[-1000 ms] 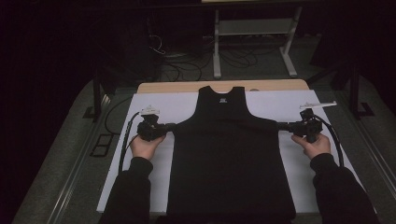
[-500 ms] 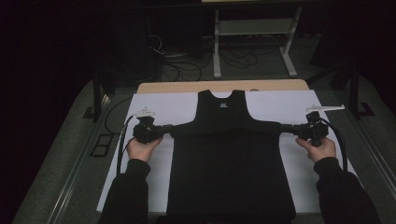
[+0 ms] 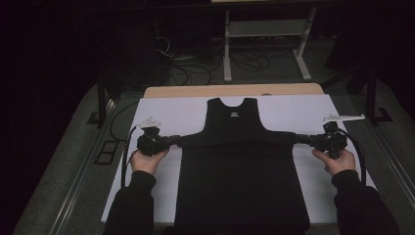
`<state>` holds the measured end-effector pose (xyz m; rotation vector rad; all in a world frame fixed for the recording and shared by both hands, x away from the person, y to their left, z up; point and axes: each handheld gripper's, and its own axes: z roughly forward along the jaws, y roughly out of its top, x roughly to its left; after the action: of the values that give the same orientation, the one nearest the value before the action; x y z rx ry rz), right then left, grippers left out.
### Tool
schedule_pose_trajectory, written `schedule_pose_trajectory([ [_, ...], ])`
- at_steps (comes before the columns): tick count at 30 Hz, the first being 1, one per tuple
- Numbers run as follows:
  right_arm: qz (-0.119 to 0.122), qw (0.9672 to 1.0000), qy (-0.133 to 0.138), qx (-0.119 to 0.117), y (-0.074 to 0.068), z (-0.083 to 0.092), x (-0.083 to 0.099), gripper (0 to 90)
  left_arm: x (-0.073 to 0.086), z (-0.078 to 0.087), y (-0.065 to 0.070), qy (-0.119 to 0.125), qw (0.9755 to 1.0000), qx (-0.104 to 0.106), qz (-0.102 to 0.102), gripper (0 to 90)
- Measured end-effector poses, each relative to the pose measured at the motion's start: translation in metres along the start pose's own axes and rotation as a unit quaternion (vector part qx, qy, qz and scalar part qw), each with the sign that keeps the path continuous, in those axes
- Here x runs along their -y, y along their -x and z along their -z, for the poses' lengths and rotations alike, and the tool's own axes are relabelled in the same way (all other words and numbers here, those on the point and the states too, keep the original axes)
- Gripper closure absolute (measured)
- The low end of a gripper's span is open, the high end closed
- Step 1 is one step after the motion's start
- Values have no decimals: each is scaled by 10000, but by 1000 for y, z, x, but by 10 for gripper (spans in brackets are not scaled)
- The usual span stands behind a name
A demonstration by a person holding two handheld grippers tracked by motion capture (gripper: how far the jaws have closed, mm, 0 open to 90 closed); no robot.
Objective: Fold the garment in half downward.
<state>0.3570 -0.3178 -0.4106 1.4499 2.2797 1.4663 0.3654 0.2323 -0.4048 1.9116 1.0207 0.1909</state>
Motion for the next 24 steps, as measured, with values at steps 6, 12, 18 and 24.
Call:
schedule_pose_trajectory([
  [6,-14,10000,-36,3,-2,3,4,845,5,4,4,31,10000,35,43,866],
  [12,-31,10000,-54,2,-4,6,9,845,9,7,6,19,10000,60,70,867],
  [18,-32,9999,-118,6,-6,7,12,845,12,9,9,-41,9999,64,79,867],
  [24,-52,9999,-161,2,-7,8,15,844,15,11,11,-59,9999,79,71,866],
])
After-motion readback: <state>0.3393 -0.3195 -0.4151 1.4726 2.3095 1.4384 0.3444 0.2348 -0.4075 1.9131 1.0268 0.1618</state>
